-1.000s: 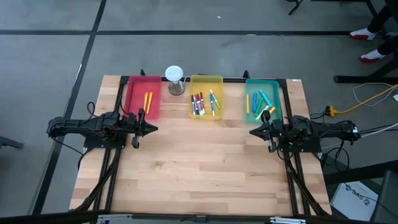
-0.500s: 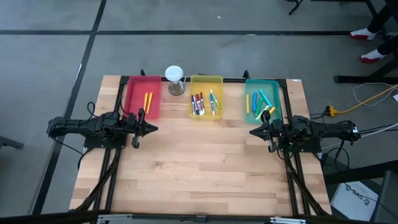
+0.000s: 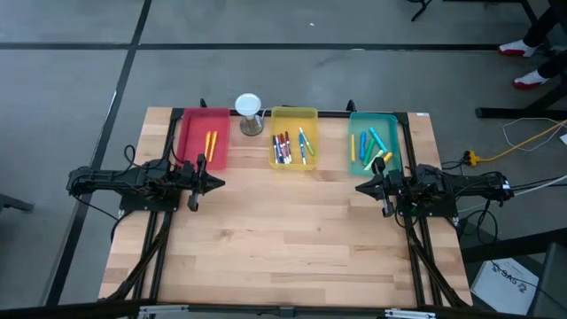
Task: Pick & Place Markers
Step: Return to Home Position
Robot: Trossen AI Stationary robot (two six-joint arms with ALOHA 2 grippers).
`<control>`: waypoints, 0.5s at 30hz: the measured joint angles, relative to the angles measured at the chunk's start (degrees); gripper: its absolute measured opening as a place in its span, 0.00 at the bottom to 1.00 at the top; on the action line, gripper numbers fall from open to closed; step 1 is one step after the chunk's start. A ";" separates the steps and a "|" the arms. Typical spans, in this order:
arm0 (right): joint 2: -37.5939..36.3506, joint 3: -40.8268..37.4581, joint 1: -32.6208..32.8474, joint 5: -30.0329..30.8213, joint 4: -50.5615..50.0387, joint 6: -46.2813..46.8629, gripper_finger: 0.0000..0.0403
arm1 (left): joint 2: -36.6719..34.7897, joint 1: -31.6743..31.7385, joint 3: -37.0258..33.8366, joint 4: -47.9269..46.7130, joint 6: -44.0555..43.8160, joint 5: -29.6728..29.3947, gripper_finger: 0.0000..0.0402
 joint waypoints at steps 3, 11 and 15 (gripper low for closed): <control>0.00 0.00 0.00 0.00 0.00 -0.11 0.05 | 0.01 -0.01 0.00 0.00 0.00 0.00 0.03; 0.00 0.01 0.00 0.00 0.00 0.01 0.05 | -0.01 0.00 0.00 0.00 0.00 0.00 0.02; 0.00 0.00 -0.02 0.02 0.00 -0.08 0.05 | 0.01 -0.01 0.00 0.00 0.00 0.00 0.02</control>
